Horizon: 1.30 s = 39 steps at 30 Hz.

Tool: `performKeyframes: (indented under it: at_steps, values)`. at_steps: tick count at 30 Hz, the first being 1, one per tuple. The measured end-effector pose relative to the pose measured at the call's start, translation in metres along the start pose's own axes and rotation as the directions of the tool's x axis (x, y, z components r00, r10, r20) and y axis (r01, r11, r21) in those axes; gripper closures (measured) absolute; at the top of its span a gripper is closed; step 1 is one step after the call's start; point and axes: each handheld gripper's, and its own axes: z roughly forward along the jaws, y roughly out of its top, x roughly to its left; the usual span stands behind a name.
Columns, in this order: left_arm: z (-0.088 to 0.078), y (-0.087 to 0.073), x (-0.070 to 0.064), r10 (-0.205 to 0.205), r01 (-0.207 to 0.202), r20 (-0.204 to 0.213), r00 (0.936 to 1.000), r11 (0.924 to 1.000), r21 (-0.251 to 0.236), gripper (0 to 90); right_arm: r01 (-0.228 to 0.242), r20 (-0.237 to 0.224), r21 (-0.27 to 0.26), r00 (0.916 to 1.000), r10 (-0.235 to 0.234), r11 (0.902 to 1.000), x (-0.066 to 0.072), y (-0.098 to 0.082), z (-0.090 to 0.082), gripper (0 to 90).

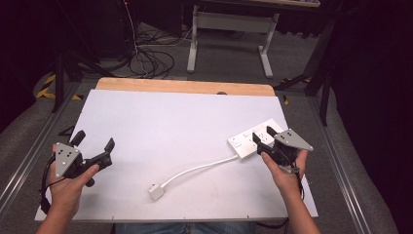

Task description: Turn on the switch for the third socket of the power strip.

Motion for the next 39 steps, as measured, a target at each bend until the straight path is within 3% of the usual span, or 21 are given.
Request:
performKeyframes:
  at_steps: [9,21,26,29,32,39]
  values:
    - [0.0,0.0,0.0,0.0,0.0,-0.001,1.0,1.0,0.0,6.4,0.013,0.011,-0.034,0.9999,-0.012,0.9994,0.004,-0.002,-0.004,30.9]
    - [0.001,0.0,0.0,0.001,-0.001,-0.002,1.0,1.0,0.001,6.4,-0.044,-0.039,-0.118,0.9985,0.039,0.9921,0.006,-0.002,-0.007,23.5]
    - [0.001,-0.001,0.0,0.002,-0.002,-0.001,1.0,1.0,0.002,6.4,-0.059,-0.055,-0.142,0.9971,0.052,0.9881,0.007,-0.006,-0.011,15.2]
    - [0.001,0.0,0.0,0.002,-0.002,-0.001,1.0,1.0,0.002,6.4,-0.044,-0.074,-0.163,0.9967,0.032,0.9856,0.007,-0.009,-0.015,9.8]
    - [0.0,0.0,0.0,0.003,-0.003,0.001,1.0,1.0,0.0,6.4,-0.057,-0.082,-0.183,0.9957,0.043,0.9814,0.006,-0.01,-0.016,8.3]
    - [0.0,0.0,0.0,-0.003,0.003,0.003,1.0,1.0,-0.001,6.0,-0.028,-0.093,-0.169,0.9956,0.013,0.9852,0.01,-0.014,-0.012,4.7]
